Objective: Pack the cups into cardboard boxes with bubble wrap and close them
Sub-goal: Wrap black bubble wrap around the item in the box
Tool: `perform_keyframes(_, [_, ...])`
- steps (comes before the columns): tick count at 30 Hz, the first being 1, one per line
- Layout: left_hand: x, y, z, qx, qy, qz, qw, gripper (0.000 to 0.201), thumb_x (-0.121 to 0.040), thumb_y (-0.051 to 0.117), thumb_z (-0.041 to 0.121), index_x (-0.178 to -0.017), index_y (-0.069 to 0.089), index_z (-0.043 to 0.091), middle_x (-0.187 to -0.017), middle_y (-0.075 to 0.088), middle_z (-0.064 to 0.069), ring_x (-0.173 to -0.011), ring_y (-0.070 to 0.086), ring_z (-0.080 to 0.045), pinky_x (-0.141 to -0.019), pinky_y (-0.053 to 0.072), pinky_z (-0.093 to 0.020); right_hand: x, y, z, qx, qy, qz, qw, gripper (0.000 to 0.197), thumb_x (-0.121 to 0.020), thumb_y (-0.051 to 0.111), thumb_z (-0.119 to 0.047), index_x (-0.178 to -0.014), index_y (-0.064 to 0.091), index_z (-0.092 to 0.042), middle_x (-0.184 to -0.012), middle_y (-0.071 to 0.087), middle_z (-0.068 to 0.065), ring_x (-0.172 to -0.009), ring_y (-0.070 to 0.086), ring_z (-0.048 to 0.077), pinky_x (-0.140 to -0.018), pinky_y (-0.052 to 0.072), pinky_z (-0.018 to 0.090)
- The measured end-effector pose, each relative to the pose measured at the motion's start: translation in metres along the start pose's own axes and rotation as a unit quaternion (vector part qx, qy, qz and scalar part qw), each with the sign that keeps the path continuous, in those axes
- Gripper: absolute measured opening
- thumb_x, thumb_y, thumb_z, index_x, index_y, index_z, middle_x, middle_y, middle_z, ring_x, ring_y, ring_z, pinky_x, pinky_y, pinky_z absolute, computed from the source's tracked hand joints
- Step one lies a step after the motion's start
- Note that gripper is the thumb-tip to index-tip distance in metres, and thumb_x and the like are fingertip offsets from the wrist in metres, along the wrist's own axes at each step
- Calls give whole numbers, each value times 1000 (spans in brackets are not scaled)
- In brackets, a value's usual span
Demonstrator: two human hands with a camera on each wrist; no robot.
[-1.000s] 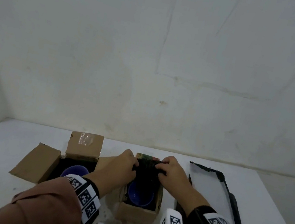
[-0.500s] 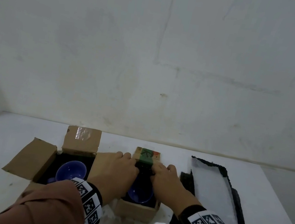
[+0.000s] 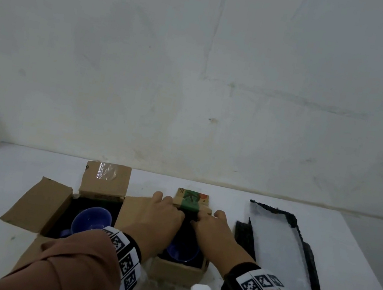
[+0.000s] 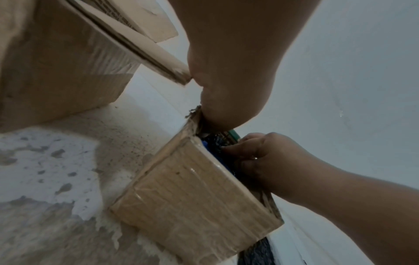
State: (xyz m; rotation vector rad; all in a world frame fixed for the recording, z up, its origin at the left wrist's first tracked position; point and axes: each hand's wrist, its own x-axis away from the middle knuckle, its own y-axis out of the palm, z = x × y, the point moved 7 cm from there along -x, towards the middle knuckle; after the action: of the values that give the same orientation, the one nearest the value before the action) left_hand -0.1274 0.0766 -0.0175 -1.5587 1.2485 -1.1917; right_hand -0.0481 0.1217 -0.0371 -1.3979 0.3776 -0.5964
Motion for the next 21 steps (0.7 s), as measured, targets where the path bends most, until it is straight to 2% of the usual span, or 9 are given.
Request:
perform_keyframes(3, [-1, 0, 2, -3, -5, -11, 1000, 17, -84, 61, 20, -100, 60, 21, -106, 64, -7, -111, 46, -30, -96, 27, -44, -2, 7, -1, 13, -1, -24, 1000, 23, -88, 45, -8, -97, 66, -14, -106, 63, 11, -95, 58, 30, -100, 28, 44])
perform_keyframes(10, [-1, 7, 6, -2, -7, -32, 999, 21, -83, 63, 24, -104, 64, 22, -110, 65, -5, -118, 42, -29, -101, 23, -46, -1, 15, -7, 23, 28, -91, 995, 26, -90, 46, -9, -110, 63, -10, -120, 53, 14, -104, 54, 30, -108, 19, 48])
perform_keyframes(13, [0, 6, 2, 28, -20, -14, 999, 21, -83, 61, 21, -104, 60, 21, -109, 64, -5, -114, 45, -29, -98, 25, -46, 6, 12, 0, -48, 37, -45, 997, 34, -85, 48, -5, -117, 60, -10, -128, 51, 12, -118, 50, 28, -112, 17, 51])
perform_keyframes(15, [1, 2, -3, 72, -41, 14, 997, 24, -82, 58, 18, -105, 56, 23, -109, 63, -5, -110, 49, -29, -95, 27, -44, 14, -3, 12, -105, 46, 61, 991, 36, -73, 56, -4, -105, 68, -13, -119, 62, 8, -110, 60, 23, -104, 35, 50])
perform_keyframes(16, [2, -1, -3, 97, -47, 27, 994, 28, -82, 57, 16, -109, 55, 23, -111, 63, -4, -109, 50, -28, -94, 28, -43, 20, -9, 23, -130, 62, 114, 983, 32, -65, 59, -6, -92, 73, -16, -105, 68, 6, -95, 68, 21, -90, 49, 45])
perform_keyframes(17, [2, -5, 0, 126, -48, 40, 990, 33, -82, 57, 16, -113, 54, 24, -114, 61, -3, -109, 50, -27, -93, 29, -41, 29, -10, 36, -167, 84, 119, 975, 29, -58, 60, -6, -80, 75, -18, -91, 71, 5, -79, 70, 18, -75, 56, 36])
perform_keyframes(18, [1, -8, 7, 158, -43, 48, 985, 36, -83, 55, 15, -118, 54, 25, -118, 60, -3, -110, 50, -26, -92, 30, -39, 39, -6, 49, -206, 106, 123, 965, 27, -54, 61, -3, -73, 75, -17, -83, 71, 5, -68, 70, 17, -63, 56, 28])
perform_keyframes(19, [0, -14, 16, 198, -34, 62, 978, 38, -85, 52, 14, -121, 54, 25, -121, 59, -3, -111, 50, -26, -92, 33, -38, 50, 2, 63, -233, 126, 123, 956, 27, -56, 62, 3, -74, 75, -13, -82, 71, 8, -66, 70, 19, -59, 55, 24])
perform_keyframes(21, [-6, -24, 37, 303, -13, 88, 949, 35, -89, 48, 12, -121, 57, 23, -121, 61, -4, -112, 53, -27, -93, 40, -36, 73, 20, 91, -283, 196, 96, 934, 27, -75, 57, 7, -92, 74, -6, -99, 66, 15, -85, 68, 28, -74, 54, 27])
